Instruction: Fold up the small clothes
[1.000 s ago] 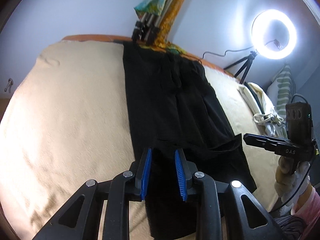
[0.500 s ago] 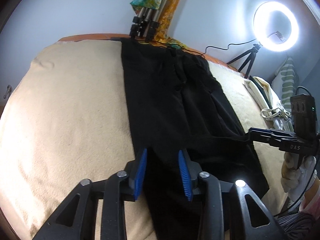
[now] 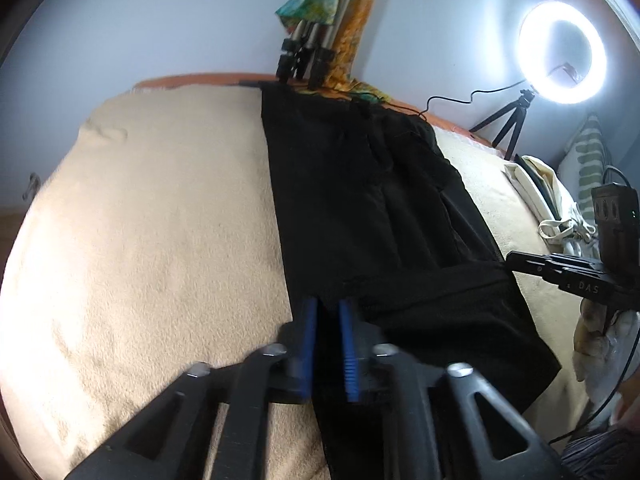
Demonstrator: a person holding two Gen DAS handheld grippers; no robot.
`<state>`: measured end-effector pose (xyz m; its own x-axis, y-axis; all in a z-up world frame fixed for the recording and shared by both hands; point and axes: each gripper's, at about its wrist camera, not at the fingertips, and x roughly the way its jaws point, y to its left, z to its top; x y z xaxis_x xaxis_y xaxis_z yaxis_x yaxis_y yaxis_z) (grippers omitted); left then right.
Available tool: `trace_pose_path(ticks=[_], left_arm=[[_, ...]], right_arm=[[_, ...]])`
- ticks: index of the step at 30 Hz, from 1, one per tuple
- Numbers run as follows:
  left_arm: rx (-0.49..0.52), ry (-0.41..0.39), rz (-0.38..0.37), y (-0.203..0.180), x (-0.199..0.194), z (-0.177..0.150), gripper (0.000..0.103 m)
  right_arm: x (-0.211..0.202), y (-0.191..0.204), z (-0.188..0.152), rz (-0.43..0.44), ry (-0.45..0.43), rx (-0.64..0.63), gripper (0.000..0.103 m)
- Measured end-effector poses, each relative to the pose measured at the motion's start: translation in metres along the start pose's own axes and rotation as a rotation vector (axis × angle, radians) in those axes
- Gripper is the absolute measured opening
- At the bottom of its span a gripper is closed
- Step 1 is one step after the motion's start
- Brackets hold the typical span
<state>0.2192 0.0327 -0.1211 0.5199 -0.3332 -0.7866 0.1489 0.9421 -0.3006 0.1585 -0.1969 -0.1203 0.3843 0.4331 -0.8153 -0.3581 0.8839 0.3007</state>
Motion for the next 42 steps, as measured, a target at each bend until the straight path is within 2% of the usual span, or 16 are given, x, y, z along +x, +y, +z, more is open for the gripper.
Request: trace_pose_path(ticks=[4, 7, 9, 11, 17, 23, 29, 33, 35, 38, 40, 41, 42], left_arm=[[0.01, -0.047, 0.011, 0.004, -0.015, 0.01, 0.035], [-0.01, -0.08, 0.011, 0.014, -0.023, 0.03, 0.037], [-0.031, -0.098, 0.009, 0.021, -0.024, 0.046, 0.043], [-0.035, -0.106, 0.006, 0.025, -0.023, 0.063, 0.048], [-0.023, -0.136, 0.041, 0.035, -0.005, 0.118, 0.05], [-0.079, -0.121, 0.014, 0.053, 0.041, 0.159, 0.053], [-0.156, -0.122, -0.01, 0.072, 0.085, 0.182, 0.053], [-0.127, -0.109, -0.015, 0.068, 0.105, 0.191, 0.052], [-0.098, -0.102, -0.016, 0.065, 0.113, 0.196, 0.052], [-0.068, -0.1, -0.014, 0.062, 0.12, 0.199, 0.05], [-0.065, -0.1, -0.009, 0.062, 0.125, 0.201, 0.05], [-0.068, -0.101, -0.008, 0.062, 0.127, 0.202, 0.05], [-0.07, -0.101, -0.012, 0.063, 0.129, 0.203, 0.05]], right_arm=[[-0.014, -0.012, 0.005, 0.012, -0.014, 0.032, 0.005], [-0.027, -0.025, 0.013, 0.017, -0.045, 0.058, 0.007], [-0.034, -0.036, 0.02, 0.035, -0.067, 0.099, 0.025], [-0.038, -0.048, 0.033, 0.044, -0.095, 0.129, 0.034], [-0.021, -0.072, 0.08, 0.038, -0.116, 0.155, 0.034], [0.019, -0.094, 0.124, 0.052, -0.123, 0.19, 0.034], [0.063, -0.114, 0.159, 0.061, -0.113, 0.215, 0.034], [0.086, -0.124, 0.177, 0.11, -0.114, 0.245, 0.034], [0.092, -0.124, 0.182, 0.122, -0.108, 0.229, 0.034], [0.101, -0.114, 0.191, 0.131, -0.087, 0.165, 0.005], [0.104, -0.101, 0.198, 0.042, -0.078, 0.078, 0.005], [0.104, -0.095, 0.202, -0.029, -0.088, 0.021, 0.004], [0.103, -0.092, 0.206, -0.059, -0.093, 0.0, 0.004]])
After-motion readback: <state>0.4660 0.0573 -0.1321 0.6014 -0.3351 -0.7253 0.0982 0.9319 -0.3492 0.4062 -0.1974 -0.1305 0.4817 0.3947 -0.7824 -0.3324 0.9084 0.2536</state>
